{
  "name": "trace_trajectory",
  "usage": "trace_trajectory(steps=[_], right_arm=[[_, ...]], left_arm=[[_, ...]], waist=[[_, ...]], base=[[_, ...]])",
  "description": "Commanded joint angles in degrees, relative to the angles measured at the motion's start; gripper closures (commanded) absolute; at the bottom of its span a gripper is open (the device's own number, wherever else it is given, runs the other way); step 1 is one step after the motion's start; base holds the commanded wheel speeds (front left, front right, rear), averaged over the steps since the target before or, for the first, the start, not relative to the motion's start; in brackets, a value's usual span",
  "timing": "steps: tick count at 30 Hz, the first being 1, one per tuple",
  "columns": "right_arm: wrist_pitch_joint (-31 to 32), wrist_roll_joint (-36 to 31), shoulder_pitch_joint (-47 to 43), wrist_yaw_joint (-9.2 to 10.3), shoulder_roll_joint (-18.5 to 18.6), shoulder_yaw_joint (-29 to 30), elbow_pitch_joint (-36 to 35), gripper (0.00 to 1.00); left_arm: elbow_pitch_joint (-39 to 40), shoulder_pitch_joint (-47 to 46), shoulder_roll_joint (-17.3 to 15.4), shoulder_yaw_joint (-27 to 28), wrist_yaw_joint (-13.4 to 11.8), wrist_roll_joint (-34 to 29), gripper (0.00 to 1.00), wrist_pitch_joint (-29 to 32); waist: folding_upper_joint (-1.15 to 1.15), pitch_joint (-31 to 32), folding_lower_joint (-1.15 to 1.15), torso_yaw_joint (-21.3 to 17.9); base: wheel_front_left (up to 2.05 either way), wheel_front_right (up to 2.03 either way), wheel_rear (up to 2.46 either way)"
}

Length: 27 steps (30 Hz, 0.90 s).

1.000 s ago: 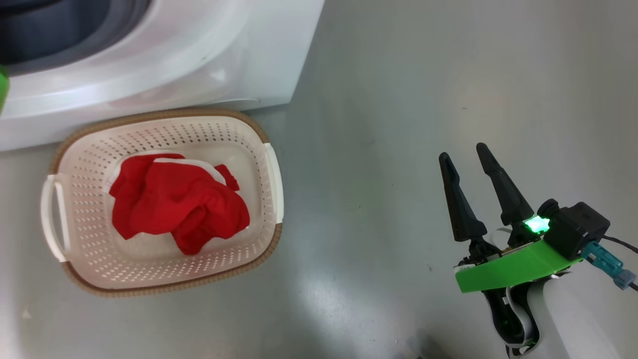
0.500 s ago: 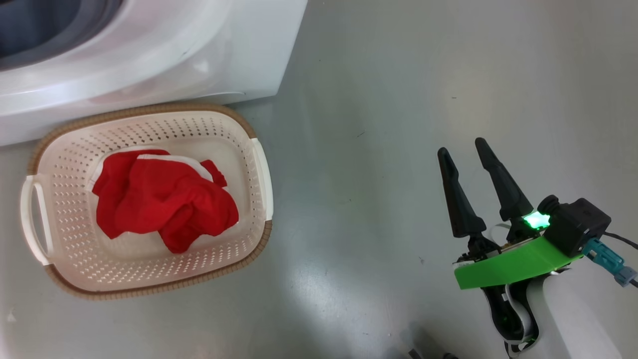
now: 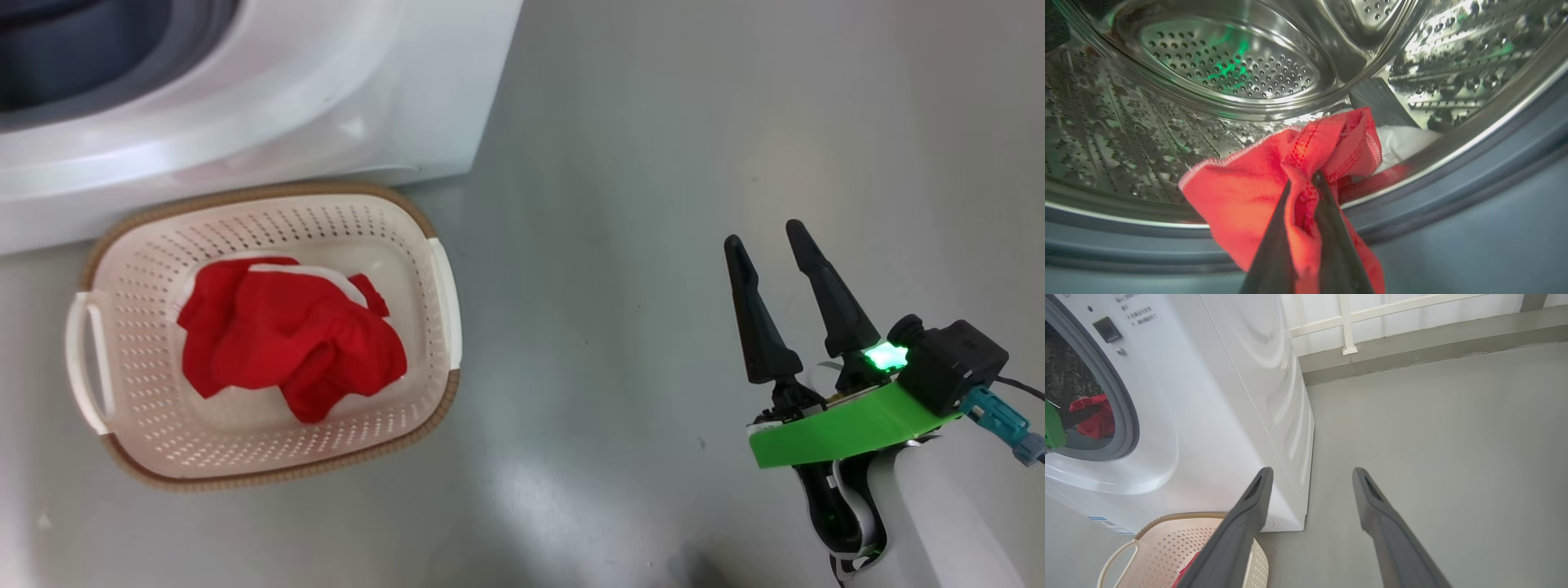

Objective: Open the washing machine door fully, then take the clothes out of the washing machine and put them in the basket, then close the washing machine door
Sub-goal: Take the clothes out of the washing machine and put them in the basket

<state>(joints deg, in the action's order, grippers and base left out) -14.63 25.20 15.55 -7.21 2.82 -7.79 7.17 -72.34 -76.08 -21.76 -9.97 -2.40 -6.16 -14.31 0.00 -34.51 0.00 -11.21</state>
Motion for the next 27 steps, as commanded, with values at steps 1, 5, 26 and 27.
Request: trace_trajectory(steps=[1, 5, 26, 27], right_arm=[[-0.4, 0.0, -0.9, -0.28, 0.1, -0.8, -1.1, 0.0], [-0.4, -0.5, -1.4, -0.28, 0.1, -0.6, -0.7, 0.0], [-0.4, -2.8, -7.3, -0.28, 0.1, 2.2, 1.2, 0.0], [-0.4, -2.8, -7.5, -0.28, 0.1, 2.3, 1.3, 0.0]], left_arm=[[2.5, 1.4, -2.5, 1.5, 0.4, 1.2, 1.0, -0.6], [10.4, 6.5, -1.6, 3.8, 1.6, 5.1, 1.0, -0.7], [39.4, 32.4, 7.1, 15.3, 5.2, 14.1, 1.0, -0.7], [40.6, 33.5, 7.6, 15.9, 5.3, 14.3, 1.0, -0.7]], waist=[[0.0, 1.5, 0.0, 0.9], [0.0, 3.5, 0.0, 2.0], [0.0, 14.2, 0.0, 6.4], [0.0, 14.5, 0.0, 6.5]], base=[[0.0, 0.0, 0.0], [0.0, 0.0, 0.0], [0.0, 0.0, 0.0], [0.0, 0.0, 0.0]])
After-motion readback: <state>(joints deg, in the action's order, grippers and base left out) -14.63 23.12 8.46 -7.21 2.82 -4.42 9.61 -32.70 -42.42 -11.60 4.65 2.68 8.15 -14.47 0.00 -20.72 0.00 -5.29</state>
